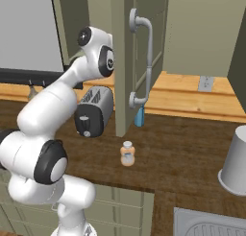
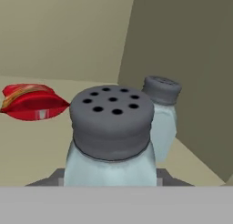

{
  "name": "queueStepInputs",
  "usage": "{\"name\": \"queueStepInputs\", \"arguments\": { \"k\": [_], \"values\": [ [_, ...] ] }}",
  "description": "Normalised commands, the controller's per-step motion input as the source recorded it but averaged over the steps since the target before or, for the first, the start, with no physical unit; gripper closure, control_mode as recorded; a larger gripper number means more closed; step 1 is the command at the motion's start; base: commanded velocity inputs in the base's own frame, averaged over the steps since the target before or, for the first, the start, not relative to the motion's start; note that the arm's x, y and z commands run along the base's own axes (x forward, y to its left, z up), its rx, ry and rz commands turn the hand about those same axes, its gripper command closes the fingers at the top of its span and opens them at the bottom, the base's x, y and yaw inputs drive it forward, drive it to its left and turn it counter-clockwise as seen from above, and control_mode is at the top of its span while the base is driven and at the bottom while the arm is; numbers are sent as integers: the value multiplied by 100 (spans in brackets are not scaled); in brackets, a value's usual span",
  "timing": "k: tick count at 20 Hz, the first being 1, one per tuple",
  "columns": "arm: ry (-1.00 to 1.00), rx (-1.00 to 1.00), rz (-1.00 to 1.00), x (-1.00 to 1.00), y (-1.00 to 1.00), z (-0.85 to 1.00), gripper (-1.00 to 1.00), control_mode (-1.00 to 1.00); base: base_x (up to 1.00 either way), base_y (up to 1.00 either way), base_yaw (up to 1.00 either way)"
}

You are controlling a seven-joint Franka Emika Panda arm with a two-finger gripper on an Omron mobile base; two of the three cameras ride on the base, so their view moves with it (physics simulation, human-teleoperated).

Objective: Put the shaker and condiment bottle from the counter next to their counterparts in the cabinet.

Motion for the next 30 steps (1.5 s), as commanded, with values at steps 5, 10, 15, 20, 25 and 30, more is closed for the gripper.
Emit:
{"name": "queueStepInputs", "arguments": {
  "k": [5,10,15,20,25,30],
  "values": [
    [-4,0,0,27,-7,-19,100,-100,0,0,0],
    [-5,0,-3,44,-1,-9,100,-100,0,0,0],
    [0,1,0,20,-4,0,100,-100,0,0,0],
    [0,8,0,6,-14,-4,-100,-100,0,0,0],
    [0,11,0,-5,-6,0,-100,-100,0,0,0],
    [-7,8,0,-72,0,0,-100,-100,0,0,0]
  ]
}}
